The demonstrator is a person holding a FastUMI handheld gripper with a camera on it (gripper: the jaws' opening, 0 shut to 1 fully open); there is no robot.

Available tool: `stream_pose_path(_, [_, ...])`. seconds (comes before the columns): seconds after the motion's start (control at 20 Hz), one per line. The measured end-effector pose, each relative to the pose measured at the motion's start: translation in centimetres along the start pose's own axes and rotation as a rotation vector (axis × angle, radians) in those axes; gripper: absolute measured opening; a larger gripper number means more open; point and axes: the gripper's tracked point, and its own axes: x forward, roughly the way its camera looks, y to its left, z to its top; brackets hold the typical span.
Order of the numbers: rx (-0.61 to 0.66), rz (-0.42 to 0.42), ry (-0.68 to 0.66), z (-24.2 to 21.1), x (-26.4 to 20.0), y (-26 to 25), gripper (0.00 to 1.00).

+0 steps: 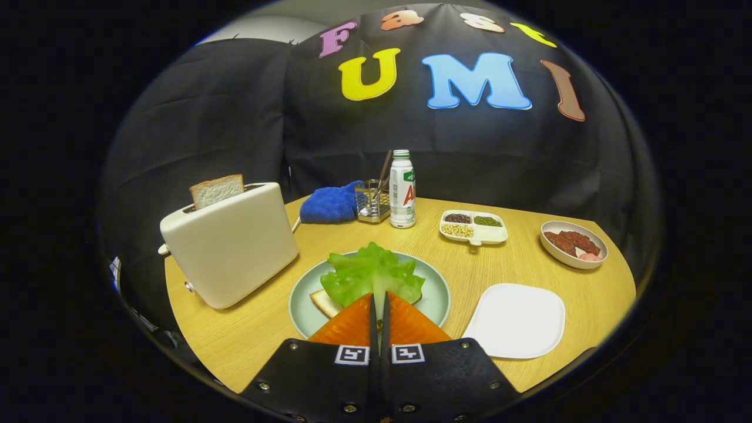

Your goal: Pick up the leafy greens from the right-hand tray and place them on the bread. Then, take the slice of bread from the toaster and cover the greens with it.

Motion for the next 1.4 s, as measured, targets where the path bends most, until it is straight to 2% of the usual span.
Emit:
stream_pose_path(0.35, [-0.003, -0.003, 0.063, -2.2, 1.1, 1.0, 0.00])
stream_pose_path(0.6, [-0.015, -0.010, 0.045, -2.0, 0.5, 0.7, 0.13])
stream_pose_path(0.65, [-0.017, 0.003, 0.037, -1.9, 0.6, 0.9, 0.19])
stream_pose_path(0.7, [-0.001, 0.003, 0.018, -1.7, 0.4, 0.7, 0.31])
stream_pose_path(0.8, [0.044, -0.007, -0.016, -1.1, -0.2, 0.0, 0.39])
stream_pose_path(0.95, [0.091, -0.061, -0.079, 0.2, -1.2, -1.4, 0.39])
stream_pose_path(1.15, [0.060, -0.129, -0.190, 2.6, -2.7, -2.0, 0.39])
stream_pose_path(1.3, [0.063, -0.079, -0.265, 4.4, -3.8, 0.9, 0.39])
stream_pose_path(1.4, [0.065, -0.140, -0.317, 5.6, -4.7, 1.9, 0.39])
